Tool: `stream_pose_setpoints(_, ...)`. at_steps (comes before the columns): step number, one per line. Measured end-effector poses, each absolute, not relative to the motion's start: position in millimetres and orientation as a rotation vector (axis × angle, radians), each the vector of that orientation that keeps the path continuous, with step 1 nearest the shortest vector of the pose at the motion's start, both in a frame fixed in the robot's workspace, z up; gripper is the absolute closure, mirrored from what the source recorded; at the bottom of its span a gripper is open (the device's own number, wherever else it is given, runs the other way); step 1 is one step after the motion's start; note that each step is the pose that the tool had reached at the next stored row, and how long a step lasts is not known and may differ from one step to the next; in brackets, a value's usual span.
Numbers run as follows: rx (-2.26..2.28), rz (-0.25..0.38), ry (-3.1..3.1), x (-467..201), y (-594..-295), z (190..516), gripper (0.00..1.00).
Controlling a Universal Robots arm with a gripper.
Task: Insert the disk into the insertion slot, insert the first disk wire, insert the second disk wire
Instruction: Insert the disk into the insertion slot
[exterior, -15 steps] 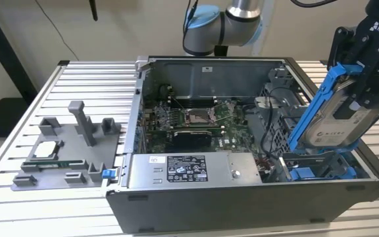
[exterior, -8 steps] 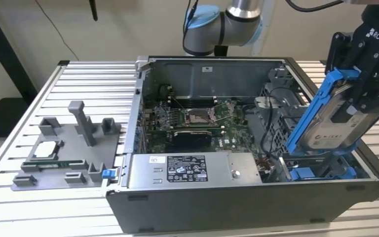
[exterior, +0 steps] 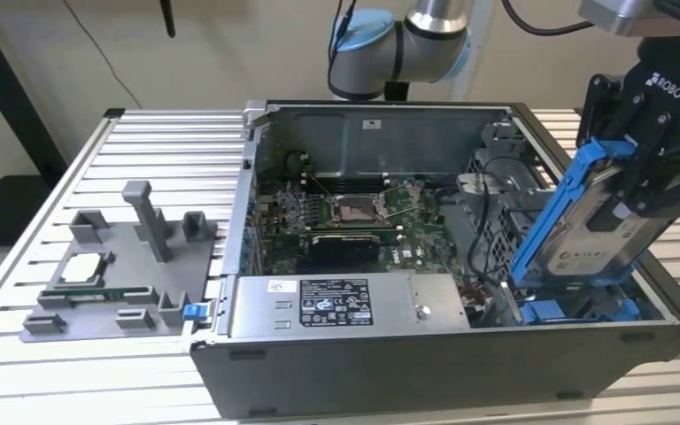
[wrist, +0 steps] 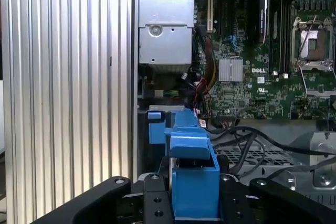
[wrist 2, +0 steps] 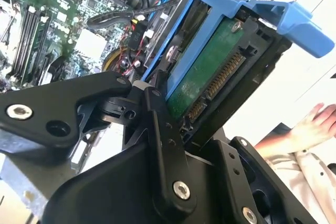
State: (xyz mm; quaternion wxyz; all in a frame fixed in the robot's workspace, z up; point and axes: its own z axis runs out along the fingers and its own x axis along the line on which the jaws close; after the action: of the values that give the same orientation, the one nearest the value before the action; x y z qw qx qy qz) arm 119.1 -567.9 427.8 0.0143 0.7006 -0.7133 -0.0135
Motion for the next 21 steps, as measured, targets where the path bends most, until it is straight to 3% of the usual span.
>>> stream_pose_setpoints(21,2.182,-0.044,-2.222,123.0,-573.1,391.8,1.0)
